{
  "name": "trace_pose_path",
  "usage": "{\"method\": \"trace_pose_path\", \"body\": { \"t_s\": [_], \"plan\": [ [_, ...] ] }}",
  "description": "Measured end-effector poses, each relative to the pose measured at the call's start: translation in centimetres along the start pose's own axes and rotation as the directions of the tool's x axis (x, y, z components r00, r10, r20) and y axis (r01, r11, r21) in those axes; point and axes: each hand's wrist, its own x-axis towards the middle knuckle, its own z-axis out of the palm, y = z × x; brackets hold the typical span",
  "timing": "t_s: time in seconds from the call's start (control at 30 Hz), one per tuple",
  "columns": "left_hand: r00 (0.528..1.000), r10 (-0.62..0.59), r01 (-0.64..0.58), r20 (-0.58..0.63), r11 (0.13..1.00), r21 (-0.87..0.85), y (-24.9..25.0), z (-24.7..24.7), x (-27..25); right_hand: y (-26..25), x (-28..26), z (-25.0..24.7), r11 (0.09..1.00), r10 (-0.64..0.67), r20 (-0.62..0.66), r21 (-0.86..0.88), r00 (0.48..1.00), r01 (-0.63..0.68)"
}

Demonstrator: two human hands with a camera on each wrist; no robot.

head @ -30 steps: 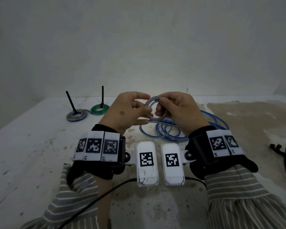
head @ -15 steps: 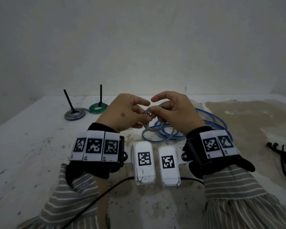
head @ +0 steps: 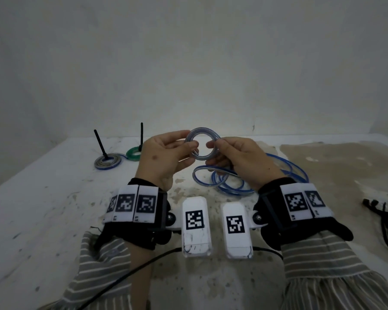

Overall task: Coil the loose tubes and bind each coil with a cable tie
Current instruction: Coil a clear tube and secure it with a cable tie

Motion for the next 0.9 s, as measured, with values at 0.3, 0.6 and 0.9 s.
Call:
{"method": "trace_pose_path", "body": {
  "t_s": [0.3,0.6,0.9],
  "plan": [
    [0.972,-0.172,0.146,0.158,0.976,0.162,-0.9,-0.5,-1.2,1.7,-1.6,0.5,0.961,-0.059,-0.046,-0.274,0.997,0.044],
    [0.992,-0.088,0.073,0.089,0.984,0.161,-2.0,-1.9,-1.6,2.3,-1.8,1.1,0.962,-0.102,-0.042,-0.257,0.994,0.088],
    [0.976,-0.17,0.189,0.137,0.972,-0.139,-2.6,-0.7,-2.2,2.1,-2.0,1.0,0.99,-0.128,-0.082,-0.075,0.988,0.122]
  ]
}}
